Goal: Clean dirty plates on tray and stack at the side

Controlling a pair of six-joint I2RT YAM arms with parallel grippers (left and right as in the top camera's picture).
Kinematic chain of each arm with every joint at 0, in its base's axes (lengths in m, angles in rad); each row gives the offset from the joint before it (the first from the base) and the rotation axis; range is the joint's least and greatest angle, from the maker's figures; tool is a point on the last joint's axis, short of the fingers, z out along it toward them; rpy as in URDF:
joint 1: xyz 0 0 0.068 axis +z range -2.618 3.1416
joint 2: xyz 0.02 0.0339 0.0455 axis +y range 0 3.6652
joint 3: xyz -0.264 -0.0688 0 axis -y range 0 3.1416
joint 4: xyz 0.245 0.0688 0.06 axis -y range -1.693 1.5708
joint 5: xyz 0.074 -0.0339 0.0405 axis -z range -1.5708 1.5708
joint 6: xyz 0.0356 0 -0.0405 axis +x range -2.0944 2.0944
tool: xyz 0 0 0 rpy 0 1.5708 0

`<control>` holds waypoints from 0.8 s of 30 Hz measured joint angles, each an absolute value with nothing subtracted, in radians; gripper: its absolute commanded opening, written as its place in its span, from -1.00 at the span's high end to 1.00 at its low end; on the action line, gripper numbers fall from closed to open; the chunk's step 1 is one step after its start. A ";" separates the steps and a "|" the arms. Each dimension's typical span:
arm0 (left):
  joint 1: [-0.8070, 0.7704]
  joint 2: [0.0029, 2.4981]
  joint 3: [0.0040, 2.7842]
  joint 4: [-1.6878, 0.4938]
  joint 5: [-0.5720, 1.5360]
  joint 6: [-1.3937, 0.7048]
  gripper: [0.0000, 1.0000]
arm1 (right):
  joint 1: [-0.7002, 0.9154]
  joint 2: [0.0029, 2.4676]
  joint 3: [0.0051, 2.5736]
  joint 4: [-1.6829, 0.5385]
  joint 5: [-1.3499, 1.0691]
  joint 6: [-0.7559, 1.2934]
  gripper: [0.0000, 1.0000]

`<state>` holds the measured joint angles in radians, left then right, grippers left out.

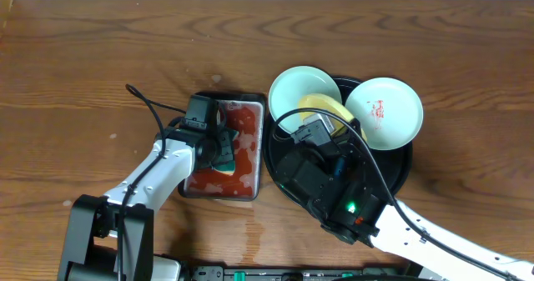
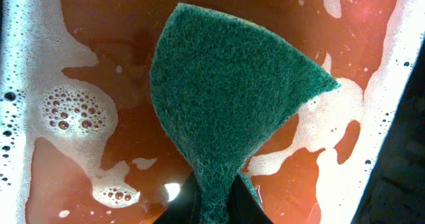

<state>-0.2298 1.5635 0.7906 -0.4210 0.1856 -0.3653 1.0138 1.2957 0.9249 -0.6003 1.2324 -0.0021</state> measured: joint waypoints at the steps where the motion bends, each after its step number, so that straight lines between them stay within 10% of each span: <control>1: -0.230 1.563 0.791 -0.421 0.186 -0.365 0.85 | 1.014 1.296 0.925 -0.600 1.236 -0.005 0.98; 24: -0.230 1.563 0.790 -0.419 0.186 -0.365 0.85 | 1.014 1.296 0.925 -0.600 1.253 -0.009 0.97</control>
